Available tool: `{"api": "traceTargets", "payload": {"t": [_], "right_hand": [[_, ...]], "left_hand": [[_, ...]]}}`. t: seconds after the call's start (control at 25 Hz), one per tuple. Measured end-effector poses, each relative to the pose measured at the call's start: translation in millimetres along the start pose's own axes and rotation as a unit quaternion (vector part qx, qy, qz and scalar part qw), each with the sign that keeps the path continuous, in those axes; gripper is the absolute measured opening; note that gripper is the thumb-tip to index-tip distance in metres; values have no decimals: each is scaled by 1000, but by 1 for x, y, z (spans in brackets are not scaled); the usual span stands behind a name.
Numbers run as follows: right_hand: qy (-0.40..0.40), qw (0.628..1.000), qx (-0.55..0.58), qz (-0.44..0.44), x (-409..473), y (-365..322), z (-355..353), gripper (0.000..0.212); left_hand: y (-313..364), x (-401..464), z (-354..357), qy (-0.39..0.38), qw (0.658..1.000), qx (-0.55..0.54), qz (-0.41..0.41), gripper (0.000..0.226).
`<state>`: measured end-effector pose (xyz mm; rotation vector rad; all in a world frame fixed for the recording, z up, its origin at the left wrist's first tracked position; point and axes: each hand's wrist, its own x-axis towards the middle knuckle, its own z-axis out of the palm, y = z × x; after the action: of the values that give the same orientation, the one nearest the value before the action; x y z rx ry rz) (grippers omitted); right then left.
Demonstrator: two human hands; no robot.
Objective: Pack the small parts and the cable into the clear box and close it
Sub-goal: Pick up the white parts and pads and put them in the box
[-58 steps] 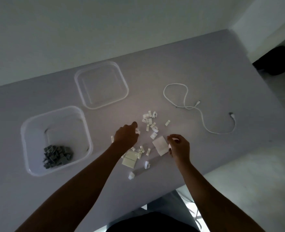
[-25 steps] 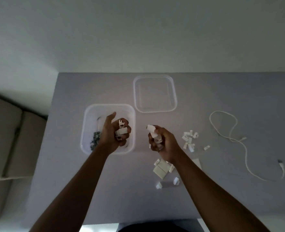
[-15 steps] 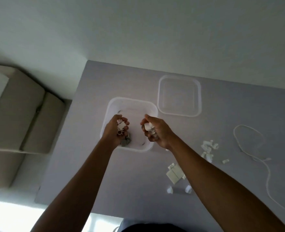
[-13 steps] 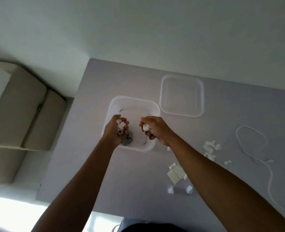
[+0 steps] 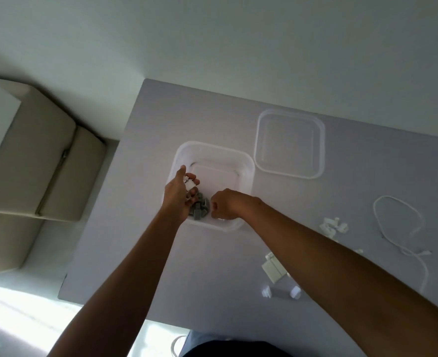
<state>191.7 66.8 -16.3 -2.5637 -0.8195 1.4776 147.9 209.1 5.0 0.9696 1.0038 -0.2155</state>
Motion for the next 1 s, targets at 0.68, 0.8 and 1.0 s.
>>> {"api": "traceTargets", "payload": {"t": [0.68, 0.8, 1.0], "right_hand": [[382, 818, 430, 22, -103, 59, 15, 28], [402, 790, 462, 38, -105, 70, 34, 26], [412, 747, 517, 68, -108, 83, 53, 27]], "left_hand": [[-47, 13, 45, -131, 869, 461, 125, 43], [-59, 14, 49, -144, 835, 511, 146, 48], [-64, 7, 46, -171, 817, 519, 186, 58]]}}
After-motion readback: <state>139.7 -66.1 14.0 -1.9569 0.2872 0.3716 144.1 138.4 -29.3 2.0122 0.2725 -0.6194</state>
